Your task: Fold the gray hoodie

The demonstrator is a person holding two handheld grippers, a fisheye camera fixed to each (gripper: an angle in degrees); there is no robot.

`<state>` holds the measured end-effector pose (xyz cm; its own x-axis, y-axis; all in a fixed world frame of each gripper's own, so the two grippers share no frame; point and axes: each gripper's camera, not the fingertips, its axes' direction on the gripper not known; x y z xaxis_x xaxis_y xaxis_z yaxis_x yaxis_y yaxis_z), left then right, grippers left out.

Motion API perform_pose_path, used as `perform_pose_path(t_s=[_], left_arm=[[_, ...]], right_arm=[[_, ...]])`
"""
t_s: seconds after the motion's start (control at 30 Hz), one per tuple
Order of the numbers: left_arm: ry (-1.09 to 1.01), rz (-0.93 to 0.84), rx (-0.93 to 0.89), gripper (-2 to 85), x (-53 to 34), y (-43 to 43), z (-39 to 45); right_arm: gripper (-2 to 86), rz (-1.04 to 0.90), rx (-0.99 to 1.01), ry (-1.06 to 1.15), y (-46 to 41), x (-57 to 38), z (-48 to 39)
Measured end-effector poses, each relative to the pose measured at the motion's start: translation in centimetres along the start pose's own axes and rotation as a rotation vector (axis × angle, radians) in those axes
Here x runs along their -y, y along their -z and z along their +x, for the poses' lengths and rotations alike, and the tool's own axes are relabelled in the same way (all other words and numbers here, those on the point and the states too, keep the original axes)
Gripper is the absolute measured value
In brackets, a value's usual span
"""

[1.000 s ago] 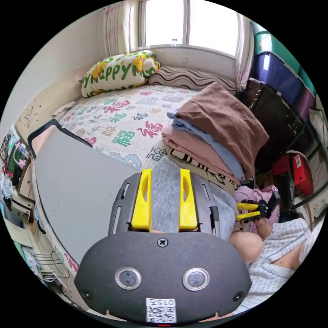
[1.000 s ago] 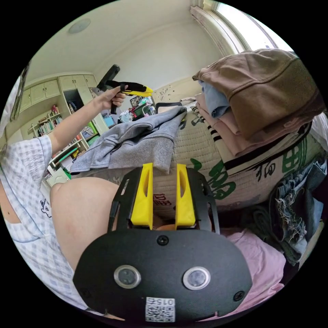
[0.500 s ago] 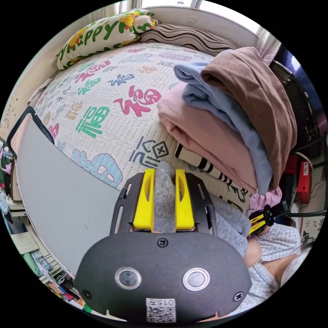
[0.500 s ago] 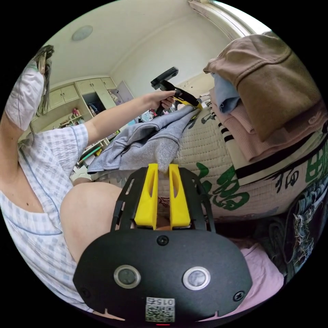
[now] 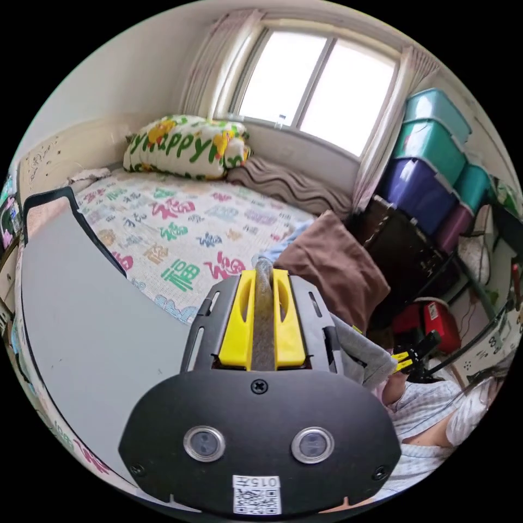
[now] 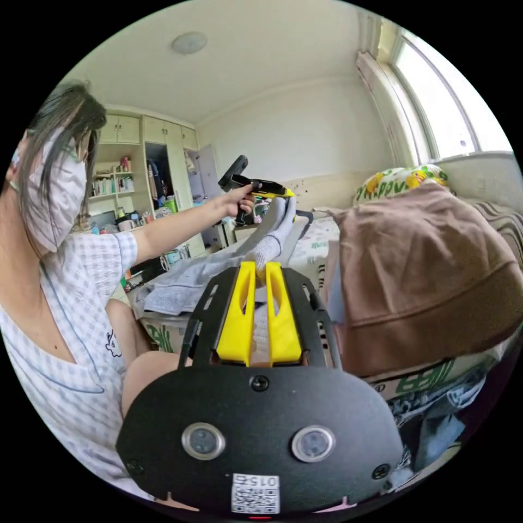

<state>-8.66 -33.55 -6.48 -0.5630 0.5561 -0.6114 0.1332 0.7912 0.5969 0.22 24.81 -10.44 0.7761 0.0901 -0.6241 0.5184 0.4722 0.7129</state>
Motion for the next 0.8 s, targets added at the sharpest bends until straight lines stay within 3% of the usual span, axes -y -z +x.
perform_pose_path(t_s=[0.23,0.43,0.57,0.63,0.8], left_arm=[[0.122,0.399,-0.168,5.5,-16.3,22.8,-7.8],[0.332,0.53,-0.161,5.5,-35.1,33.5,-16.3],[0.47,0.545,-0.151,5.4,-44.4,34.2,-20.6],[0.551,0.609,-0.237,5.4,-49.3,33.6,-23.3],[0.654,0.622,-0.299,5.5,-53.0,33.3,-25.6]], right_arm=[[4.1,-0.04,0.426,0.295,-6.5,3.9,-13.2],[4.0,-0.283,0.8,0.348,-18.1,2.1,-23.7],[4.0,-0.486,0.834,0.422,-24.9,-2.1,-30.4],[4.0,-0.599,0.828,0.439,-28.1,-5.0,-33.4],[4.1,-0.702,0.78,0.498,-31.2,-9.3,-37.5]])
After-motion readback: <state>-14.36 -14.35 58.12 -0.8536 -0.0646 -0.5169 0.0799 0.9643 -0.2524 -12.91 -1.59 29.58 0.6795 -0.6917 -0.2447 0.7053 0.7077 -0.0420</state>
